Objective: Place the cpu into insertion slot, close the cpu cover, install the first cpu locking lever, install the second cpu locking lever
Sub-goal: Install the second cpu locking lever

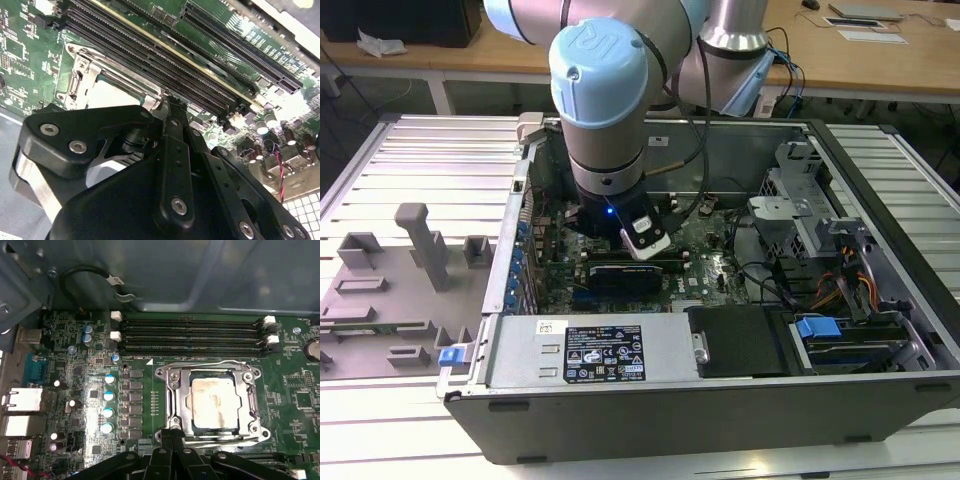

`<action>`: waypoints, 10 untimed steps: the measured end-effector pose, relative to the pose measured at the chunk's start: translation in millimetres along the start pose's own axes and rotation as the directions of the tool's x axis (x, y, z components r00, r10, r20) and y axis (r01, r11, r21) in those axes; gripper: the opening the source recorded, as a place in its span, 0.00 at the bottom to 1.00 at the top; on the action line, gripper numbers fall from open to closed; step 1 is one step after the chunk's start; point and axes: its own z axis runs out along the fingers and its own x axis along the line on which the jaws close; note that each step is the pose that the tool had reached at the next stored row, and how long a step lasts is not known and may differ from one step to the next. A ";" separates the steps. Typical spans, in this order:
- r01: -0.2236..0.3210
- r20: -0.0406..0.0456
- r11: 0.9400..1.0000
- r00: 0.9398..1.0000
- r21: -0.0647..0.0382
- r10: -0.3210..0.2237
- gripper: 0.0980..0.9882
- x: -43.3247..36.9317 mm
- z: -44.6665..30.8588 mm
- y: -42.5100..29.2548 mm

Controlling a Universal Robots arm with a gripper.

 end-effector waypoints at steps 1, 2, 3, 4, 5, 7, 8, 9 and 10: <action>0.000 0.000 1.000 1.000 -0.001 0.000 0.01 0.7 0.5 -0.1; 0.000 0.000 1.000 1.000 -0.002 0.000 0.01 1.2 0.8 -0.2; 0.000 0.000 1.000 1.000 -0.003 0.000 0.01 1.5 1.2 -0.3; 0.000 0.000 1.000 1.000 -0.005 0.000 0.01 2.0 1.8 -0.6; 0.000 0.000 1.000 1.000 -0.005 0.000 0.01 2.2 2.5 -0.8; 0.000 0.000 1.000 1.000 -0.005 0.000 0.01 2.6 5.9 -1.8; 0.000 0.000 1.000 1.000 -0.005 0.000 0.01 2.7 6.5 -2.1; 0.000 0.000 1.000 1.000 -0.005 0.000 0.01 2.8 6.6 -2.1; 0.000 0.000 1.000 1.000 -0.005 0.000 0.01 2.7 6.8 -2.0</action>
